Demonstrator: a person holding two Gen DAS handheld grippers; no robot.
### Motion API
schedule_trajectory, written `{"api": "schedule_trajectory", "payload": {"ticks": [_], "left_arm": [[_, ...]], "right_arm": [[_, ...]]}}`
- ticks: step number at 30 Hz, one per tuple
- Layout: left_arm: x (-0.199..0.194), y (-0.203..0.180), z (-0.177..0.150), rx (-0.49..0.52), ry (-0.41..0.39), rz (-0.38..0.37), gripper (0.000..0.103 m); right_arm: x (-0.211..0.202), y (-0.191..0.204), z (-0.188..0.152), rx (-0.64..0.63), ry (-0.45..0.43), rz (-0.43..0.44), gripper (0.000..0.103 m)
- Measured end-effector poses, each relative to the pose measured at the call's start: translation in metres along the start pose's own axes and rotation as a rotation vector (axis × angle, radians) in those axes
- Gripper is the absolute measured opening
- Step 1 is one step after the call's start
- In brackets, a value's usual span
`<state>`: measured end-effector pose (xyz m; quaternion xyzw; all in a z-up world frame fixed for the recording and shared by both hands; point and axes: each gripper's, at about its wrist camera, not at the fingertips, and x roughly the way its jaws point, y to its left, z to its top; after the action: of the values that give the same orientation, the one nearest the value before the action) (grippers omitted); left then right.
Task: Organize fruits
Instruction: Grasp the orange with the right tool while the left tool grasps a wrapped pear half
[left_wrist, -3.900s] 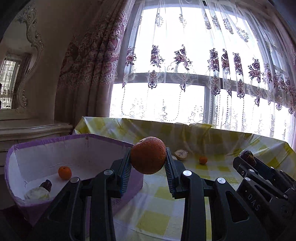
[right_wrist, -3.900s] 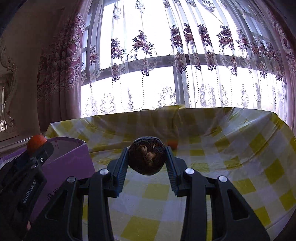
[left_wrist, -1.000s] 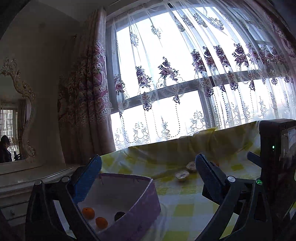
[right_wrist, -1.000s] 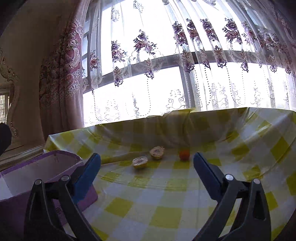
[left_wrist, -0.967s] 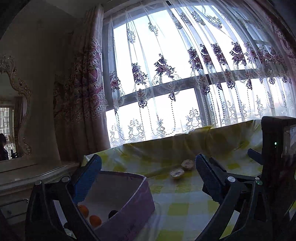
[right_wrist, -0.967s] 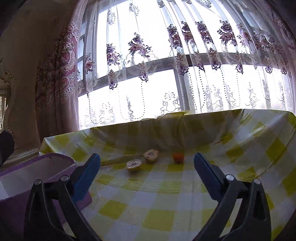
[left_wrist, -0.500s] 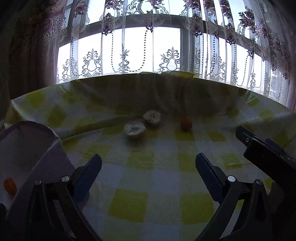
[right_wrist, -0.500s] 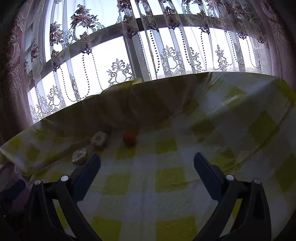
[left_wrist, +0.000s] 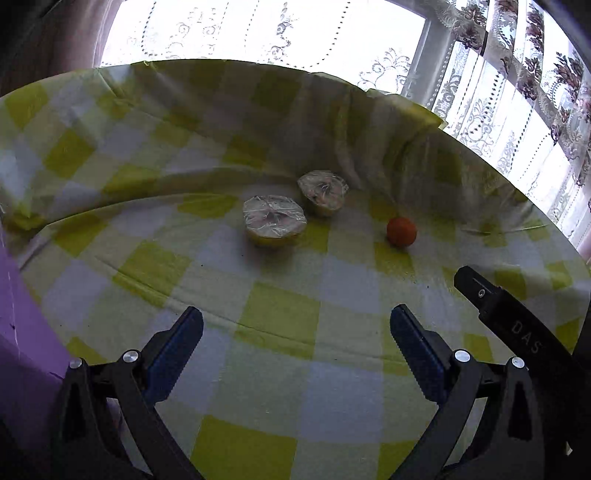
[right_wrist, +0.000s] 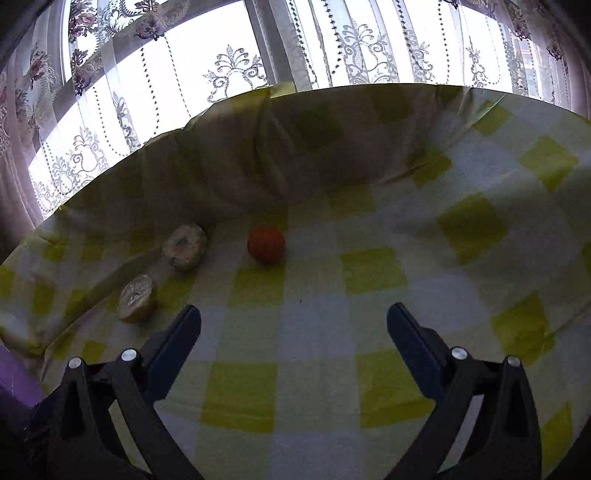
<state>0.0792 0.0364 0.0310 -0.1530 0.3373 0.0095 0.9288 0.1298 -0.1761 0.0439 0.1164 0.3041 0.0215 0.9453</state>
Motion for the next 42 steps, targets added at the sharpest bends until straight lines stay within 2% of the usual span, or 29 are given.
{"api": "schedule_trajectory", "payload": {"ticks": [2, 6, 11, 16, 18, 20, 22, 25, 27, 28, 31, 33, 34, 35, 36, 38, 39, 42], "left_arm": [[0.009, 0.008, 0.004, -0.049, 0.033, -0.019, 0.098], [0.016, 0.005, 0.005, -0.045, 0.062, 0.039, 0.098], [0.023, 0.020, 0.011, -0.108, 0.088, 0.003, 0.098], [0.034, 0.028, 0.019, -0.156, 0.102, 0.009, 0.098], [0.040, 0.029, 0.024, -0.163, 0.102, 0.022, 0.098], [0.046, 0.027, 0.030, -0.157, 0.102, 0.042, 0.098], [0.052, 0.025, 0.036, -0.144, 0.096, 0.072, 0.098], [0.065, 0.019, 0.048, -0.117, 0.081, 0.129, 0.098], [0.075, 0.016, 0.058, -0.109, 0.078, 0.169, 0.098], [0.082, 0.014, 0.063, -0.102, 0.087, 0.186, 0.098], [0.105, 0.011, 0.073, -0.087, 0.156, 0.245, 0.098], [0.112, 0.008, 0.076, -0.070, 0.164, 0.281, 0.096], [0.113, 0.007, 0.077, -0.062, 0.165, 0.294, 0.091], [0.113, 0.006, 0.078, -0.057, 0.155, 0.308, 0.081], [0.111, 0.005, 0.078, -0.053, 0.144, 0.307, 0.077], [0.112, 0.002, 0.078, -0.034, 0.141, 0.329, 0.058], [0.111, 0.001, 0.078, -0.029, 0.137, 0.341, 0.055], [0.106, 0.007, 0.079, -0.060, 0.119, 0.322, 0.055]], "right_arm": [[0.007, 0.003, 0.004, -0.003, 0.004, 0.001, 0.101], [0.023, 0.006, 0.011, -0.022, 0.035, 0.028, 0.101], [0.045, 0.007, 0.021, -0.060, 0.094, 0.108, 0.101], [0.070, 0.026, 0.031, -0.155, 0.141, 0.130, 0.101], [0.081, 0.040, 0.035, -0.225, 0.155, 0.114, 0.100], [0.092, 0.040, 0.041, -0.210, 0.160, 0.068, 0.100], [0.109, 0.039, 0.046, -0.191, 0.207, 0.058, 0.100], [0.134, 0.042, 0.053, -0.189, 0.277, 0.048, 0.091], [0.143, 0.044, 0.058, -0.189, 0.279, 0.022, 0.078], [0.147, 0.045, 0.058, -0.192, 0.286, 0.014, 0.065], [0.147, 0.055, 0.055, -0.244, 0.277, -0.020, 0.043], [0.146, 0.059, 0.055, -0.258, 0.275, -0.020, 0.041], [0.146, 0.058, 0.055, -0.251, 0.276, -0.013, 0.041], [0.147, 0.056, 0.056, -0.238, 0.277, -0.001, 0.041], [0.146, 0.055, 0.057, -0.227, 0.277, 0.008, 0.041], [0.146, 0.054, 0.058, -0.219, 0.276, 0.015, 0.041], [0.146, 0.053, 0.059, -0.218, 0.276, 0.017, 0.041], [0.146, 0.051, 0.059, -0.209, 0.275, 0.025, 0.040]]}}
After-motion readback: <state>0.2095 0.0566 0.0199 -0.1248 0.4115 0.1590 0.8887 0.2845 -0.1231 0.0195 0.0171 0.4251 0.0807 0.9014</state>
